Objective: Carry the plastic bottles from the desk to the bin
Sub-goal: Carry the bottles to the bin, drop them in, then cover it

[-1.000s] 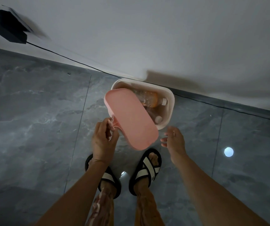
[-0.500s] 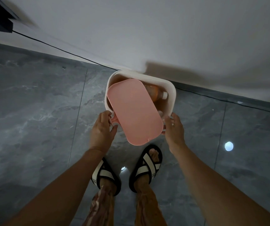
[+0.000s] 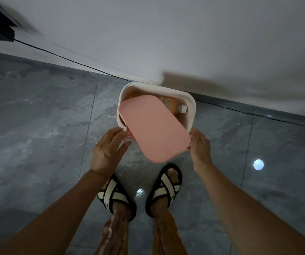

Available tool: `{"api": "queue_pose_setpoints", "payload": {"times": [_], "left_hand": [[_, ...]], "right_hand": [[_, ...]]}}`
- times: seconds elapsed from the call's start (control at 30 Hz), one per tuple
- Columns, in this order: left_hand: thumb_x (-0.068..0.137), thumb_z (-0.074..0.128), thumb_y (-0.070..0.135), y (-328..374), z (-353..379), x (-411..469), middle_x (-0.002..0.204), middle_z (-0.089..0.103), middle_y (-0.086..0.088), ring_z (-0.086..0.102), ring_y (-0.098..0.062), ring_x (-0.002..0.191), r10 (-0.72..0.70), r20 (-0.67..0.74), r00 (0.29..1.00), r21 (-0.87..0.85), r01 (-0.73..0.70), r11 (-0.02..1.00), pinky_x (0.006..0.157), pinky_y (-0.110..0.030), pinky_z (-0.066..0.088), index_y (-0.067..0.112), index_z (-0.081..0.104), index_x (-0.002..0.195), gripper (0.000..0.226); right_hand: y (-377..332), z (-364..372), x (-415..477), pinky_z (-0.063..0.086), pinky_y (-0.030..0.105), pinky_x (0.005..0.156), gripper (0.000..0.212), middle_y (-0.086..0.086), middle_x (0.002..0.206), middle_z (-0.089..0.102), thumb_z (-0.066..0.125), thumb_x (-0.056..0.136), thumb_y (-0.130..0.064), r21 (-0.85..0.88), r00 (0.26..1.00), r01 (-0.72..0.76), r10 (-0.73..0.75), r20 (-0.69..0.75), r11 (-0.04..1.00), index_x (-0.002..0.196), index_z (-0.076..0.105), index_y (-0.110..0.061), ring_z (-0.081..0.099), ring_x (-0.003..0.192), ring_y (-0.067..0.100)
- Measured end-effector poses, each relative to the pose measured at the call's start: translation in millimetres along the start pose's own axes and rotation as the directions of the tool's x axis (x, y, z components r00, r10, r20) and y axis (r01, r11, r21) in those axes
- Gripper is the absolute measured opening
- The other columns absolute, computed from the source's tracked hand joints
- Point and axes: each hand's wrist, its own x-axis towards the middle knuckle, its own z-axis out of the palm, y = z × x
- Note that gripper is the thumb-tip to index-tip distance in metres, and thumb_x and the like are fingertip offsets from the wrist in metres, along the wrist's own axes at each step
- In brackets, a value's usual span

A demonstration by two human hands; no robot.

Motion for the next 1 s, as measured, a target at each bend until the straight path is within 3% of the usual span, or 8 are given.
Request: {"api": "queue_pose_setpoints", "payload": {"times": [0.13, 0.2, 0.33, 0.47, 0.53, 0.67, 0.9, 1.0], "left_hand": [[0.081, 0.071, 0.008, 22.7, -14.9, 4.7, 0.098, 0.07, -0.014, 0.068, -0.018, 0.082, -0.174, -0.104, 0.979, -0.222, 0.148, 0.964, 0.074, -0.019, 0.058, -0.001, 0.07, 0.101, 0.022], [0.084, 0.068, 0.014, 36.2, -19.3, 8.3, 0.096, 0.071, -0.011, 0.068, -0.015, 0.079, -0.388, -0.111, 0.915, -0.371, 0.324, 0.87, 0.073, -0.018, 0.059, 0.004, 0.069, 0.103, 0.022], [0.089, 0.063, 0.017, 62.2, -21.0, 12.8, 0.077, 0.071, -0.006, 0.07, -0.014, 0.069, -0.757, 0.105, 0.645, -0.756, 0.546, 0.361, 0.069, -0.027, 0.061, 0.014, 0.07, 0.097, 0.012], [0.093, 0.053, 0.012, 68.5, -5.5, 10.3, 0.077, 0.067, -0.013, 0.07, -0.015, 0.067, -0.764, 0.423, 0.487, -0.826, 0.553, -0.105, 0.062, -0.022, 0.06, 0.007, 0.067, 0.095, 0.015], [0.095, 0.05, 0.012, 69.2, 9.0, 8.7, 0.077, 0.063, -0.017, 0.069, -0.014, 0.063, -0.727, 0.536, 0.428, -0.794, 0.549, -0.261, 0.06, -0.022, 0.061, 0.002, 0.063, 0.098, 0.017], [0.098, 0.045, 0.011, 64.7, 37.8, 9.8, 0.073, 0.064, -0.013, 0.068, -0.015, 0.062, -0.67, 0.634, 0.387, -0.741, 0.551, -0.382, 0.059, -0.024, 0.061, 0.006, 0.062, 0.084, 0.022], [0.096, 0.047, 0.005, 62.7, 67.6, 19.5, 0.054, 0.066, -0.009, 0.068, -0.019, 0.056, -0.615, 0.729, 0.3, -0.653, 0.574, -0.494, 0.053, -0.026, 0.061, 0.001, 0.056, 0.077, 0.021], [0.093, 0.053, 0.001, 62.9, 68.7, 21.1, 0.071, 0.063, -0.019, 0.066, -0.025, 0.063, -0.596, 0.769, 0.232, -0.599, 0.589, -0.543, 0.051, -0.027, 0.06, -0.004, 0.056, 0.081, 0.014]], "right_hand": [[-7.1, -6.5, -1.6, 0.051, 0.026, 0.071, 0.031, 0.003, 0.092, 0.065, 0.037, 0.098, -0.035, 0.041, 1.0, -0.02, 0.02, 0.008, 0.999, 0.089, 0.064, -0.02, 0.062, 0.085, 0.012], [-9.6, -8.4, -3.3, 0.051, 0.028, 0.074, 0.031, 0.004, 0.098, 0.064, 0.037, 0.098, -0.037, 0.038, 0.999, -0.028, 0.027, 0.03, 0.999, 0.096, 0.062, -0.019, 0.062, 0.092, 0.016], [-15.1, -8.4, -4.3, 0.05, 0.033, 0.081, 0.039, 0.005, 0.105, 0.063, 0.035, 0.099, -0.037, 0.017, 0.998, -0.053, 0.052, 0.037, 0.998, 0.113, 0.062, -0.011, 0.061, 0.098, 0.019], [-15.5, -8.6, -2.1, 0.049, 0.033, 0.082, 0.032, 0.003, 0.097, 0.065, 0.037, 0.097, -0.038, 0.02, 0.997, -0.064, 0.064, 0.032, 0.998, 0.08, 0.061, -0.028, 0.062, 0.094, 0.018], [-14.2, -9.0, -0.6, 0.049, 0.033, 0.081, 0.031, 0.001, 0.092, 0.065, 0.037, 0.097, -0.039, 0.035, 0.998, -0.064, 0.064, 0.018, 0.997, 0.077, 0.06, -0.03, 0.062, 0.091, 0.016], [-8.6, -9.0, 2.3, 0.049, 0.032, 0.08, 0.033, 0.005, 0.097, 0.067, 0.034, 0.099, -0.039, 0.068, 0.999, -0.041, 0.04, 0.017, 0.997, 0.09, 0.061, -0.023, 0.063, 0.087, 0.015], [-2.2, -6.0, 4.4, 0.048, 0.03, 0.074, 0.036, 0.005, 0.093, 0.068, 0.033, 0.099, -0.038, 0.09, 1.0, -0.002, 0.002, -0.002, 0.996, 0.081, 0.063, -0.029, 0.064, 0.087, 0.015], [-1.0, -5.3, 4.6, 0.048, 0.033, 0.079, 0.036, 0.008, 0.095, 0.069, 0.033, 0.099, -0.036, 0.097, 1.0, -0.002, 0.001, 0.004, 0.995, 0.082, 0.064, -0.027, 0.065, 0.092, 0.02]]}}
